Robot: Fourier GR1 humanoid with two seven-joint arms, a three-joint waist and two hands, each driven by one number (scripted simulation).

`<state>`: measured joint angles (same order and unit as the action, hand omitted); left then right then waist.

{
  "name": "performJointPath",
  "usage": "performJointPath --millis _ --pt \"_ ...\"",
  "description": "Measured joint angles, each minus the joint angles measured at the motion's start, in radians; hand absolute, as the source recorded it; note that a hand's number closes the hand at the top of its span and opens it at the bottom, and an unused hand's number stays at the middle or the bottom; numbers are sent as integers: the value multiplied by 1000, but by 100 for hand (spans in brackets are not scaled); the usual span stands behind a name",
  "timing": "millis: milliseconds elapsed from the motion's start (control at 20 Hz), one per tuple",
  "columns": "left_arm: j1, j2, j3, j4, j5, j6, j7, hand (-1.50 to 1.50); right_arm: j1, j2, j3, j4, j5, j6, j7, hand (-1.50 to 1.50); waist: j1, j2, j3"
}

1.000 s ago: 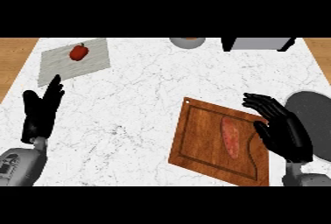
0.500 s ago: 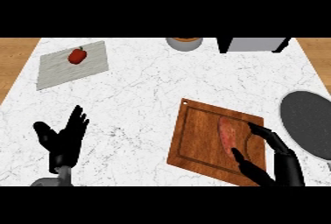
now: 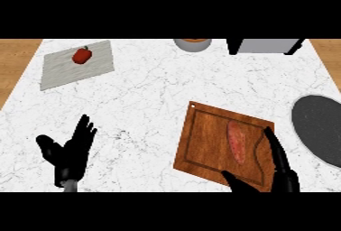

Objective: Pick the sweet potato from the cutting board and place it in the pan

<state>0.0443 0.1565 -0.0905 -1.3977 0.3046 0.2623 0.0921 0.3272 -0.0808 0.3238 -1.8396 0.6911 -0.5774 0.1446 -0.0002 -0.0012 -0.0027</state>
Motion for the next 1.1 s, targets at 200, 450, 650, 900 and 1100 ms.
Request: performJointPath --millis 200,450,650,900,1100 --pt "4 -7 -4 3 -10 1 -5 0 -116 -2 -39 -61 133 135 248 -150 5 2 0" --pt "-2 -20 -16 -2 -15 -1 -3 0 -271 -44 -74 -16 180 396 490 -150 18 6 -1" --pt "-5 -22 -21 -15 -19 1 7 0 -386 -96 -93 62 155 628 626 -150 28 7 0" --pt "14 -26 -18 -19 -25 -1 1 0 -573 -117 -151 188 93 823 703 -150 19 4 1" --pt "6 -26 -4 -18 -29 -3 5 0 -636 -114 -149 252 87 914 734 -150 11 3 2"
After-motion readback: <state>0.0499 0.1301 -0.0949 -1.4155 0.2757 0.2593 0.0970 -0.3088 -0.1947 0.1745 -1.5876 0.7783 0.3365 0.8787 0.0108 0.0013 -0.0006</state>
